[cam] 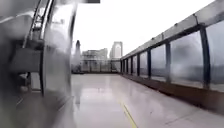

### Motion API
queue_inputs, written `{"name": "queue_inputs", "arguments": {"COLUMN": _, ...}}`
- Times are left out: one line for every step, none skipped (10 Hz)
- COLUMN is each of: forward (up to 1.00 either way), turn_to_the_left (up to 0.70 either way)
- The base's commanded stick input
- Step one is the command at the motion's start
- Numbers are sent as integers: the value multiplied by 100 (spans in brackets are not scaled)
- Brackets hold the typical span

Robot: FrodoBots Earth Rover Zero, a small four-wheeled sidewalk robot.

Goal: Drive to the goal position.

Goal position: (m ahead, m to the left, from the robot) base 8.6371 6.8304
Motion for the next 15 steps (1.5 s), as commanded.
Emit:
{"name": "queue_inputs", "arguments": {"forward": 70, "turn_to_the_left": 27}}
{"name": "queue_inputs", "arguments": {"forward": 70, "turn_to_the_left": 27}}
{"name": "queue_inputs", "arguments": {"forward": 70, "turn_to_the_left": 27}}
{"name": "queue_inputs", "arguments": {"forward": 70, "turn_to_the_left": 27}}
{"name": "queue_inputs", "arguments": {"forward": 70, "turn_to_the_left": 27}}
{"name": "queue_inputs", "arguments": {"forward": 70, "turn_to_the_left": 26}}
{"name": "queue_inputs", "arguments": {"forward": 70, "turn_to_the_left": 1}}
{"name": "queue_inputs", "arguments": {"forward": 70, "turn_to_the_left": 0}}
{"name": "queue_inputs", "arguments": {"forward": 70, "turn_to_the_left": 0}}
{"name": "queue_inputs", "arguments": {"forward": 70, "turn_to_the_left": 0}}
{"name": "queue_inputs", "arguments": {"forward": 70, "turn_to_the_left": 0}}
{"name": "queue_inputs", "arguments": {"forward": 70, "turn_to_the_left": 0}}
{"name": "queue_inputs", "arguments": {"forward": 70, "turn_to_the_left": 0}}
{"name": "queue_inputs", "arguments": {"forward": 70, "turn_to_the_left": 0}}
{"name": "queue_inputs", "arguments": {"forward": 70, "turn_to_the_left": 0}}
